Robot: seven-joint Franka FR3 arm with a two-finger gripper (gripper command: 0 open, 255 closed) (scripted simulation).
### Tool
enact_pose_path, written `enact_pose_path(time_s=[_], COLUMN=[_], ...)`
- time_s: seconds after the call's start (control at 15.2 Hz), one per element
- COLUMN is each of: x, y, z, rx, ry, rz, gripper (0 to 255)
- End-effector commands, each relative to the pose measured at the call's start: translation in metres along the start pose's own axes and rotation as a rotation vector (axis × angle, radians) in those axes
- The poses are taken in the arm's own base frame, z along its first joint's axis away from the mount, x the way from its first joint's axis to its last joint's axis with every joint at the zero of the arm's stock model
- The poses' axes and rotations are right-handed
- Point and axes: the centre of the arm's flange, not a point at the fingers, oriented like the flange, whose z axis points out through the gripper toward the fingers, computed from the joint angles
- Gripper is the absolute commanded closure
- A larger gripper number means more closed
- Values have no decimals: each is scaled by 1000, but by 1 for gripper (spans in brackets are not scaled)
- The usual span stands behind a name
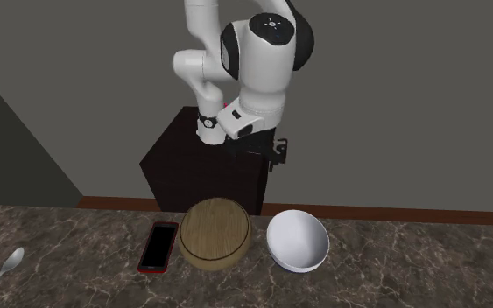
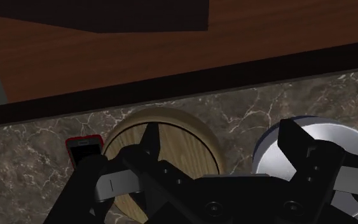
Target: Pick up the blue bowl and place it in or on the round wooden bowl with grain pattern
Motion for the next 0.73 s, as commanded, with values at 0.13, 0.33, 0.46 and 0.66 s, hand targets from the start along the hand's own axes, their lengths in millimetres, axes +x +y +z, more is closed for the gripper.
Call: enact_pose_path(time_s=[0.13,0.33,0.46,0.66], x=[22,39,50,66], y=[-45,-79,-101,-134], z=[18,30,39,51], rx=[0,-2,-3,-4], ry=[10,18,23,31], rz=[3,4,5,6], gripper=[0,0,0,0])
